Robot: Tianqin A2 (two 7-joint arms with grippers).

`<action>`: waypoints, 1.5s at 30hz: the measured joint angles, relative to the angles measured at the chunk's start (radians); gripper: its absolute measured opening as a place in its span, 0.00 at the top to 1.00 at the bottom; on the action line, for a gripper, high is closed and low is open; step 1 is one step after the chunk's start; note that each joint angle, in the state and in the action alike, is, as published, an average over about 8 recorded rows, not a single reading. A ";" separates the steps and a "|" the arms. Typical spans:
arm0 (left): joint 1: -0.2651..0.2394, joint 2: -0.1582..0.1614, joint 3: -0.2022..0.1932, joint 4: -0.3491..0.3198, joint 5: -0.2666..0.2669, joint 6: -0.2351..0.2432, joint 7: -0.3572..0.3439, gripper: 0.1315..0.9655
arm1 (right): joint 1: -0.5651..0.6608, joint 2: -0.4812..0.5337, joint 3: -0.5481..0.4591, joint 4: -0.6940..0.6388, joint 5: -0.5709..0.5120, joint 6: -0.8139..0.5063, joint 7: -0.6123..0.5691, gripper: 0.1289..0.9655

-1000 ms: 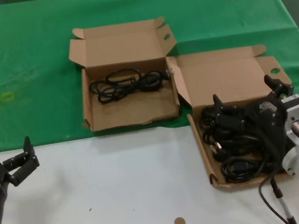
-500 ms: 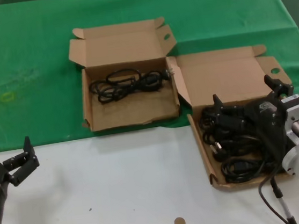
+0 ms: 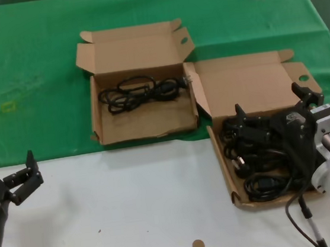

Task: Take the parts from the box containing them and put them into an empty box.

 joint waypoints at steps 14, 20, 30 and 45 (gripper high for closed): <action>0.000 0.000 0.000 0.000 0.000 0.000 0.000 0.00 | 0.000 0.000 0.000 0.000 0.000 0.000 0.000 0.00; 0.000 0.000 0.000 0.000 0.000 0.000 0.000 0.00 | 0.000 0.000 0.000 0.000 0.000 0.000 0.000 0.00; 0.000 0.000 0.000 0.000 0.000 0.000 0.000 0.00 | 0.000 0.000 0.000 0.000 0.000 0.000 0.000 0.00; 0.000 0.000 0.000 0.000 0.000 0.000 0.000 0.00 | 0.000 0.000 0.000 0.000 0.000 0.000 0.000 0.00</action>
